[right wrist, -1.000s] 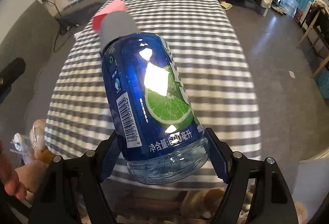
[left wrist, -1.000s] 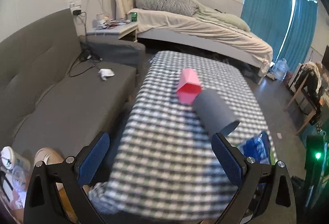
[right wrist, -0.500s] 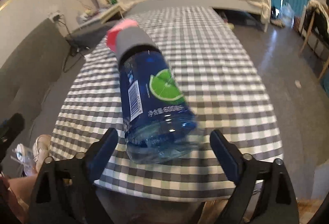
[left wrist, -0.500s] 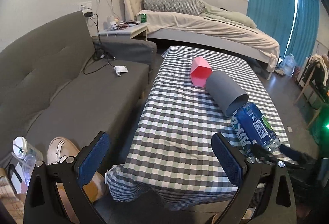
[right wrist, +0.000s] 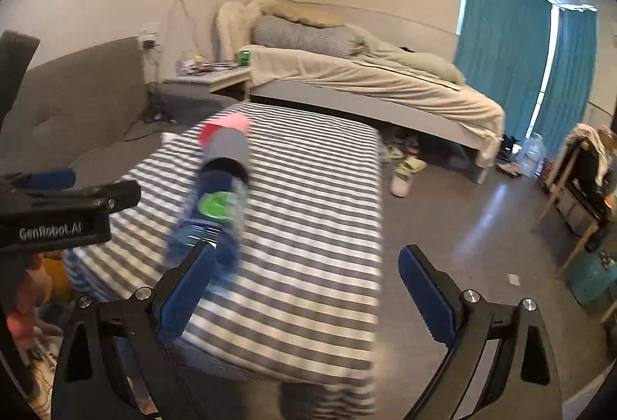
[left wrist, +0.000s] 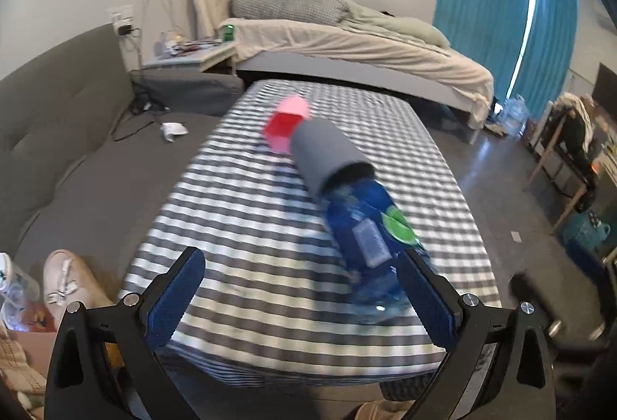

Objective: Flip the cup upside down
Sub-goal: 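Lift the bottle with the right tool while the left tool grasps it, then carry the bottle in the left tool down away from the table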

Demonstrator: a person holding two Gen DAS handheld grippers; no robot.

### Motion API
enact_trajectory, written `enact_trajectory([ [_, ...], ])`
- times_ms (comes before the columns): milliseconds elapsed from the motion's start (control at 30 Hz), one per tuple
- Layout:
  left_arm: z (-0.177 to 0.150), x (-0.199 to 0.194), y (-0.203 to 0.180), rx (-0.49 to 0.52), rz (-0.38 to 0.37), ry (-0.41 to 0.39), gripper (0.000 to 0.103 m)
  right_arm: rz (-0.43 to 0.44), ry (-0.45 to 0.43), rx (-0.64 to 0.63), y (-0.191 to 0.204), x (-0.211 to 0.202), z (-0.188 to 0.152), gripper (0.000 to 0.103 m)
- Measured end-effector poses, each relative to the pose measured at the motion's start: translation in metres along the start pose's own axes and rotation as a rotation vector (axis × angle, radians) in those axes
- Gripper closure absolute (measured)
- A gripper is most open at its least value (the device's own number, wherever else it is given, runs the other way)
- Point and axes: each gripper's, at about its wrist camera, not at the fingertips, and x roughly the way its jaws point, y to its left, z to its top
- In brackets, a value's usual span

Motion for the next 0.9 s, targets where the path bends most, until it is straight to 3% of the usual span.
enact_trajectory([
  [167,-0.01,0.021,-0.023,-0.011,-0.071,0.046,0.001,-0.084,0.014,0.12,-0.045,0.002,-0.003,0.007],
  [400,-0.01,0.035,-0.042,-0.042,-0.143,0.071,0.001,-0.084,0.087,0.29,-0.096,0.02,-0.012,0.007],
  [467,-0.013,0.043,-0.048,-0.021,-0.129,0.094,0.001,-0.088,0.094,0.316,-0.103,0.023,-0.011,0.007],
  [567,-0.021,0.058,-0.053,-0.008,-0.115,0.149,0.001,-0.073,0.122,0.346,-0.105,0.032,-0.011,0.007],
  [900,-0.017,0.068,-0.046,-0.008,-0.139,0.135,0.003,-0.066,0.152,0.274,-0.084,0.045,-0.012,0.007],
])
